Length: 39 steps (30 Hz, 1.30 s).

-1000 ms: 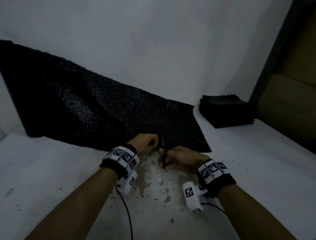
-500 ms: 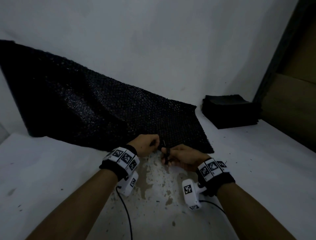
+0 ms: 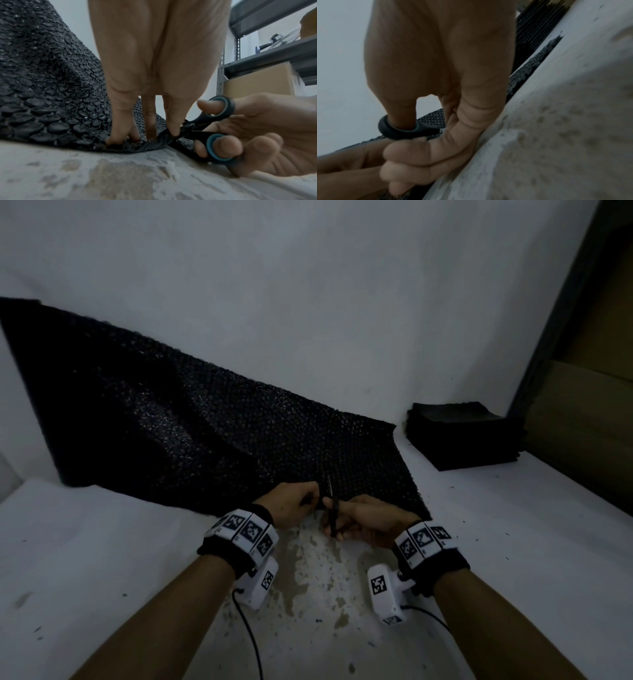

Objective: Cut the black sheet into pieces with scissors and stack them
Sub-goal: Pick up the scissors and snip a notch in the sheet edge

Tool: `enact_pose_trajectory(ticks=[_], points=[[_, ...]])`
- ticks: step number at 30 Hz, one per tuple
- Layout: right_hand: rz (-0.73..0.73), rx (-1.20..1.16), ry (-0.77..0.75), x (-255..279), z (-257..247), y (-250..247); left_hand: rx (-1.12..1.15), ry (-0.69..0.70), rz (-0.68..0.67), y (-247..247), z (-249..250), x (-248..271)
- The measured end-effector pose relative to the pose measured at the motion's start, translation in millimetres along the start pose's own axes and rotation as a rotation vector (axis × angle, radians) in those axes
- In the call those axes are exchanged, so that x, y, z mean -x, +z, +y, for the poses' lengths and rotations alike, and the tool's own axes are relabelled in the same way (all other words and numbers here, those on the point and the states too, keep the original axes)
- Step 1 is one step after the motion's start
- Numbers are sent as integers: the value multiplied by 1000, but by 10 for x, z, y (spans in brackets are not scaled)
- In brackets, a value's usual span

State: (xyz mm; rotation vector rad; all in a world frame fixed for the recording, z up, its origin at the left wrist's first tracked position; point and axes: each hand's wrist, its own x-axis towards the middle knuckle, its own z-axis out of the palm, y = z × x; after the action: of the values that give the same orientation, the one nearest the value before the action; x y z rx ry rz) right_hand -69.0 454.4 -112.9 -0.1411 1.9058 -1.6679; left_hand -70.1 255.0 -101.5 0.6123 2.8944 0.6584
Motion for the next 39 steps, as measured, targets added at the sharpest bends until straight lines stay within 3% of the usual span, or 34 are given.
enact_pose_trajectory(ticks=[16, 23, 27, 32, 39], points=[[36, -24, -42, -249, 21, -53, 50, -77, -36, -37, 2, 28], [54, 1, -15, -277, 74, -75, -1, -225, -118, -266, 110, -171], [50, 17, 13, -262, 61, -57, -134, -195, -63, -311, -23, -375], [32, 43, 21, -247, 16, -122, -192, -225, -234, -161, -196, -467], [-7, 45, 63, -320, -96, -164, -225, -237, -189, -106, -310, -488]])
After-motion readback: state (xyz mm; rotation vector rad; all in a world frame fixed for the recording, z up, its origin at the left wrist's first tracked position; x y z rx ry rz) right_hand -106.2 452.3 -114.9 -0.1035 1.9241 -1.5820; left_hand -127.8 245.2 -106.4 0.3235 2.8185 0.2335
